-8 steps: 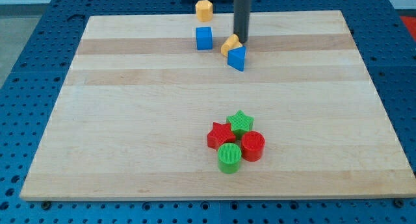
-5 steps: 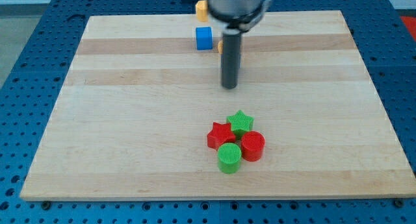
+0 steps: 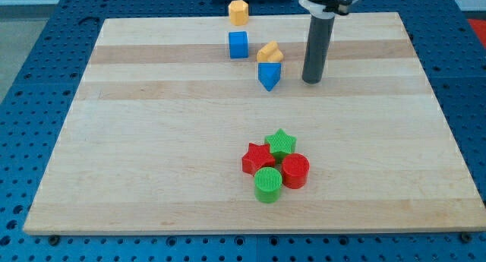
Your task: Move the blue triangle towards the center left of the board
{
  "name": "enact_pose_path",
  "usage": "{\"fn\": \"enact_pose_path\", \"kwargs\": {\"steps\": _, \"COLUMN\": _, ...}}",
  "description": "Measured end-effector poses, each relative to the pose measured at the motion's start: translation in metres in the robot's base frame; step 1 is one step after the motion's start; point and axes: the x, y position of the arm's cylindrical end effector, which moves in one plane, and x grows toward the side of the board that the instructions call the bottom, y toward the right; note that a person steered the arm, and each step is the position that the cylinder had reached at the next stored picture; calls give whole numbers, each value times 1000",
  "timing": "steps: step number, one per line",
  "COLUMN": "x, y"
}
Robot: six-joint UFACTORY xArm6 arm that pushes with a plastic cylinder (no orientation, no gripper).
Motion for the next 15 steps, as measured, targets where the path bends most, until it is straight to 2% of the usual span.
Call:
{"fn": "enact_pose_path", "kwargs": {"steps": 2, "x": 1, "y": -66}}
{"fn": "enact_pose_path", "kwargs": {"steps": 5, "x": 2, "y": -70}}
{"fn": "enact_pose_path", "kwargs": {"steps": 7, "x": 23, "y": -70}}
{"fn": "enact_pose_path", "kwargs": {"steps": 11, "x": -17, "y": -63}}
{"fn": "enact_pose_path", "kwargs": {"steps": 13, "x": 15, "y": -138}}
{"fn": "enact_pose_path", "kwargs": {"steps": 15, "x": 14, "y": -194}}
